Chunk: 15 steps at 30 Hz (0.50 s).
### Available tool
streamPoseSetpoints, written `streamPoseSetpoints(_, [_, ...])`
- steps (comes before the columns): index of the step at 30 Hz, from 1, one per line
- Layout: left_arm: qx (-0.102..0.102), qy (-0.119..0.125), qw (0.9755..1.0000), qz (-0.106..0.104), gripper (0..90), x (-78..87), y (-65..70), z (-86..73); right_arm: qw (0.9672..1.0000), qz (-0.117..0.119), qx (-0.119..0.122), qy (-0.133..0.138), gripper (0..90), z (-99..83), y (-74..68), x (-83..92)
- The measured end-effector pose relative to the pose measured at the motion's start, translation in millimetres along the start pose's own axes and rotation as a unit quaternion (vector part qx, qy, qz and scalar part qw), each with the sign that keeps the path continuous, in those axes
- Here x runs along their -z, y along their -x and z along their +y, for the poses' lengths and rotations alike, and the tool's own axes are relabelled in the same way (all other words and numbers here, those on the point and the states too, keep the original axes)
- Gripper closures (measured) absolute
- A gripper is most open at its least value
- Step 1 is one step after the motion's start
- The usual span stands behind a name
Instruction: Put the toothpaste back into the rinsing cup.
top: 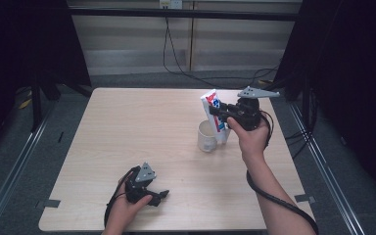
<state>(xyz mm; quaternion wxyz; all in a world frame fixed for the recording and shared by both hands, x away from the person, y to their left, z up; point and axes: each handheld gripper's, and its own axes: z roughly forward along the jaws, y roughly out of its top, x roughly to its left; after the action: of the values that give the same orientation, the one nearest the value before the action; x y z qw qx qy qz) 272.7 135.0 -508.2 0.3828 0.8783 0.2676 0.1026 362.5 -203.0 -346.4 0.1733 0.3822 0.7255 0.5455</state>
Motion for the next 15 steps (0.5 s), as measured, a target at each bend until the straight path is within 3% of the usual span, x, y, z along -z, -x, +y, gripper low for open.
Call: streamPoseSetpoints(15, [-0.001,0.001,1.0000,0.000,14.3,0.0,-0.1,0.0,0.9998,-0.016,-0.004,0.014,68.4,6.7,4.7,-8.9])
